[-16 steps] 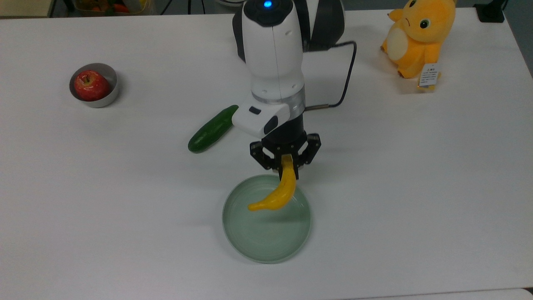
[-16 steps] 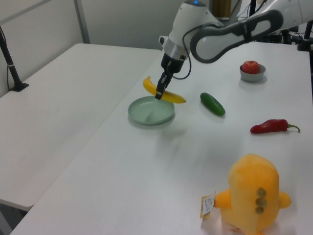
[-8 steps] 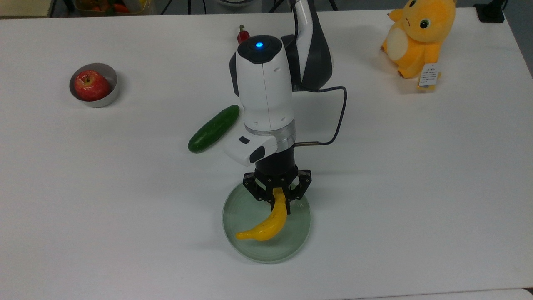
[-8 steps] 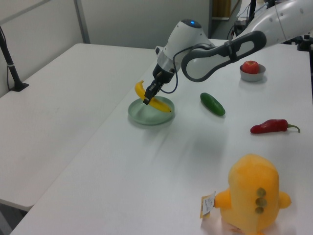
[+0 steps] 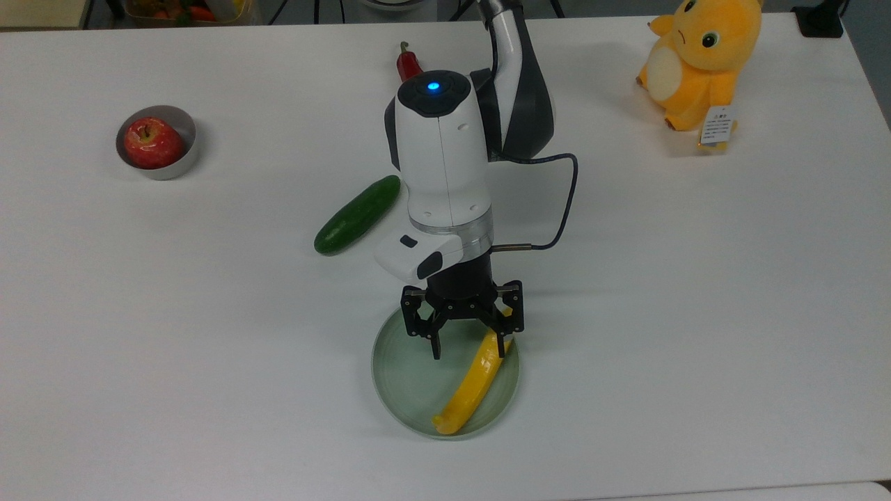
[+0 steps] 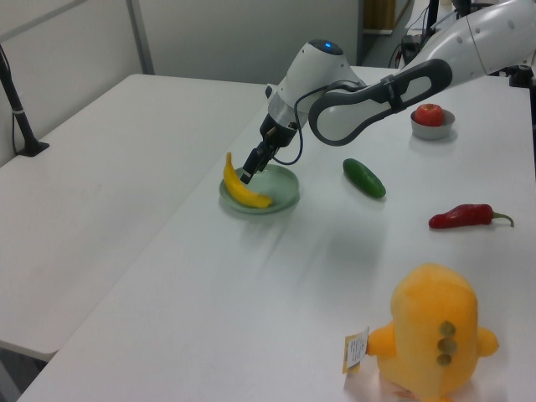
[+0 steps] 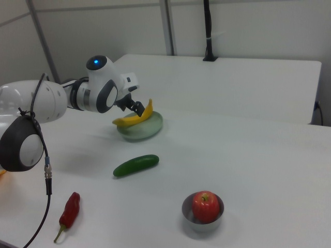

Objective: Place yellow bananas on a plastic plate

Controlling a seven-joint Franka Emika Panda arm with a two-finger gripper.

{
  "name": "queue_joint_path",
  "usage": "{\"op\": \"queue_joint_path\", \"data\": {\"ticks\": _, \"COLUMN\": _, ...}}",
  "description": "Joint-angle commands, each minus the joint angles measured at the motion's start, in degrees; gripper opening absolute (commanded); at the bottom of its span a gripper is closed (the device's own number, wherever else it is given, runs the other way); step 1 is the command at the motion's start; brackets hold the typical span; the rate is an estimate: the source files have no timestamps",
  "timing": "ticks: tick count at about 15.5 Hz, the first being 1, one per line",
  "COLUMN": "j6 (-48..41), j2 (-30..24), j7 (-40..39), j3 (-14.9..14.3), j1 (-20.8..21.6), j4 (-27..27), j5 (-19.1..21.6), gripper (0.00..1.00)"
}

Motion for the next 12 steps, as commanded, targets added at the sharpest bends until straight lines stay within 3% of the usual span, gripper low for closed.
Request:
{"op": "queue_joint_path", "data": {"ticks": 1, "j6": 0.2, "j2": -0.8, "j7": 0.9, "j3": -0.8, "j1": 0.6, "j4": 0.1, "j5": -0.2, "gripper": 0.98}}
{"op": "queue_joint_path", "data": {"ticks": 4, "j6": -1.3, "j2": -5.8, "j7": 0.9, "j3": -0.8, "j1": 0.4, "j4": -2.6, "j5": -0.3, "gripper": 1.00}}
{"op": "queue_joint_path", "data": {"ticks": 12, "j6": -23.6, "j2": -19.7, "j7": 1.1, "j3": -0.8, "j1": -2.7, "j4": -5.1, "j5": 0.5, "gripper": 1.00}}
